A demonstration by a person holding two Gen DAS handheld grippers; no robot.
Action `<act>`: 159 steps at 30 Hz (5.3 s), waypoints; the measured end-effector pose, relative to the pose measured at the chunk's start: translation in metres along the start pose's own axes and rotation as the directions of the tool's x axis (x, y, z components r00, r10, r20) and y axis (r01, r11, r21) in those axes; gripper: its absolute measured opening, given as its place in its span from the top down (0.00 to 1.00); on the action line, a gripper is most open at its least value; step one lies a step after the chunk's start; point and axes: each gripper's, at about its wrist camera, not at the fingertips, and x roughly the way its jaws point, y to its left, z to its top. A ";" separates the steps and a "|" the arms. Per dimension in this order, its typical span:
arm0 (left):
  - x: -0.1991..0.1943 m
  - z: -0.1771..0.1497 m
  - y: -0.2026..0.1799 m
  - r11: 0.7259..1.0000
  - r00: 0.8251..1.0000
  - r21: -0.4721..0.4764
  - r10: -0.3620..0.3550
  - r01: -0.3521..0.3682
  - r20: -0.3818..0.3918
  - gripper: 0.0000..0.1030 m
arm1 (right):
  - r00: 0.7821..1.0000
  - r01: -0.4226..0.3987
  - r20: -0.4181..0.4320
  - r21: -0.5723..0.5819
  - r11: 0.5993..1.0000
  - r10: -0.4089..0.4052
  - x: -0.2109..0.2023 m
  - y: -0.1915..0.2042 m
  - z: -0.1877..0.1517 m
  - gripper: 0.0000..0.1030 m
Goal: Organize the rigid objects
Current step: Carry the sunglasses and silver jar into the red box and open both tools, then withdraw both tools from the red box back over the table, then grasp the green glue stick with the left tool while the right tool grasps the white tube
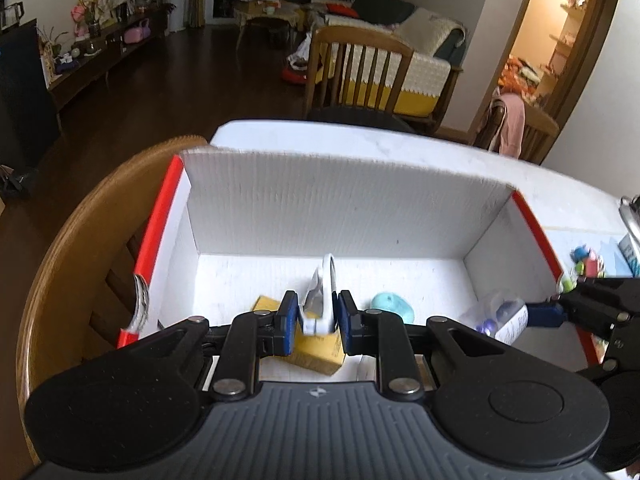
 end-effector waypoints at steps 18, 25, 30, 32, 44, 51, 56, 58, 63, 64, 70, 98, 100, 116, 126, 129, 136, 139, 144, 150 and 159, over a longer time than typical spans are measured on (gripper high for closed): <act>-0.006 -0.021 -0.001 1.000 0.994 0.027 0.009 -0.006 -0.109 0.80 | 0.999 -0.024 0.040 -0.013 1.000 0.024 -0.026 0.000 -0.013 0.28; -0.025 -0.025 -0.008 0.999 0.996 0.054 0.000 0.005 -0.086 0.80 | 0.996 -0.029 0.081 -0.006 1.000 0.029 -0.051 -0.003 -0.022 0.26; -0.043 -0.027 -0.012 0.998 0.998 0.060 -0.006 0.009 -0.057 0.79 | 0.992 -0.040 0.118 0.018 0.999 0.038 -0.072 -0.008 -0.029 0.25; -0.050 -0.028 -0.015 0.998 0.999 0.067 -0.007 0.010 -0.042 0.71 | 0.989 -0.053 0.140 0.030 0.998 0.048 -0.082 -0.011 -0.032 0.24; -0.097 -0.034 -0.043 0.993 0.998 0.116 -0.024 0.017 0.059 0.36 | 0.964 -0.102 0.256 0.102 0.990 0.073 -0.134 -0.033 -0.057 0.16; -0.111 -0.035 -0.080 0.991 0.996 0.130 -0.048 0.038 0.077 0.23 | 0.947 -0.121 0.315 0.147 0.982 0.070 -0.164 -0.056 -0.079 0.04; -0.117 -0.036 -0.115 0.987 0.993 0.148 -0.080 0.066 0.087 0.19 | 0.935 -0.136 0.351 0.197 0.971 0.060 -0.184 -0.080 -0.097 0.02; -0.116 -0.038 -0.130 0.985 0.992 0.153 -0.095 0.081 0.088 0.18 | 0.931 -0.142 0.360 0.214 0.967 0.057 -0.190 -0.092 -0.106 0.01; -0.109 -0.041 -0.173 0.976 0.989 0.180 -0.135 0.122 0.065 0.17 | 0.933 -0.116 0.359 0.248 0.962 0.019 -0.201 -0.124 -0.130 0.01; -0.107 -0.041 -0.181 0.974 0.988 0.186 -0.141 0.128 0.060 0.17 | 0.934 -0.110 0.357 0.258 0.960 0.011 -0.203 -0.132 -0.136 0.01; -0.087 -0.048 -0.231 0.960 0.983 0.225 -0.181 0.168 0.038 0.09 | 0.945 -0.060 0.324 0.315 0.947 -0.049 -0.211 -0.175 -0.168 0.01; 0.048 -0.038 -0.339 0.976 0.999 0.218 0.003 -0.010 0.032 0.01 | 0.939 0.238 0.106 0.484 0.842 -0.326 -0.173 -0.426 -0.264 0.09; 0.061 -0.036 -0.341 0.974 1.000 0.224 0.023 -0.027 0.020 0.01 | 0.938 0.246 0.095 0.491 0.835 -0.332 -0.164 -0.438 -0.265 0.09; 0.121 -0.033 -0.341 0.976 0.995 0.202 0.092 -0.085 -0.027 0.01 | 0.941 0.290 0.023 0.464 0.837 -0.339 -0.095 -0.497 -0.249 0.22; 0.129 -0.037 -0.333 0.982 0.995 0.172 0.089 -0.081 -0.036 0.16 | 0.943 0.295 0.014 0.432 0.853 -0.333 -0.075 -0.501 -0.240 0.38; 0.127 -0.036 -0.335 0.984 0.996 0.159 0.081 -0.075 -0.032 0.28 | 0.941 0.301 0.009 0.430 0.851 -0.337 -0.071 -0.503 -0.239 0.44; 0.122 -0.035 -0.345 0.983 0.998 0.176 0.060 -0.053 -0.037 0.69 | 0.939 0.308 0.000 0.444 0.841 -0.344 -0.067 -0.507 -0.238 0.65; 0.121 -0.036 -0.348 0.981 0.998 0.189 0.059 -0.051 -0.036 0.77 | 0.942 0.299 0.003 0.449 0.842 -0.336 -0.067 -0.507 -0.238 0.66; 0.117 -0.038 -0.353 0.976 0.998 0.215 0.047 -0.037 -0.042 0.83 | 0.949 0.278 0.000 0.473 0.836 -0.316 -0.072 -0.501 -0.241 0.67; 0.110 -0.042 -0.349 0.982 0.999 0.190 0.025 -0.016 -0.048 0.83 | 0.968 0.207 0.013 0.517 0.831 -0.250 -0.085 -0.476 -0.248 0.68; 0.083 -0.050 -0.335 0.991 0.999 0.133 -0.009 0.016 -0.052 0.83 | 0.991 0.064 0.065 0.544 0.836 -0.118 -0.115 -0.415 -0.252 0.68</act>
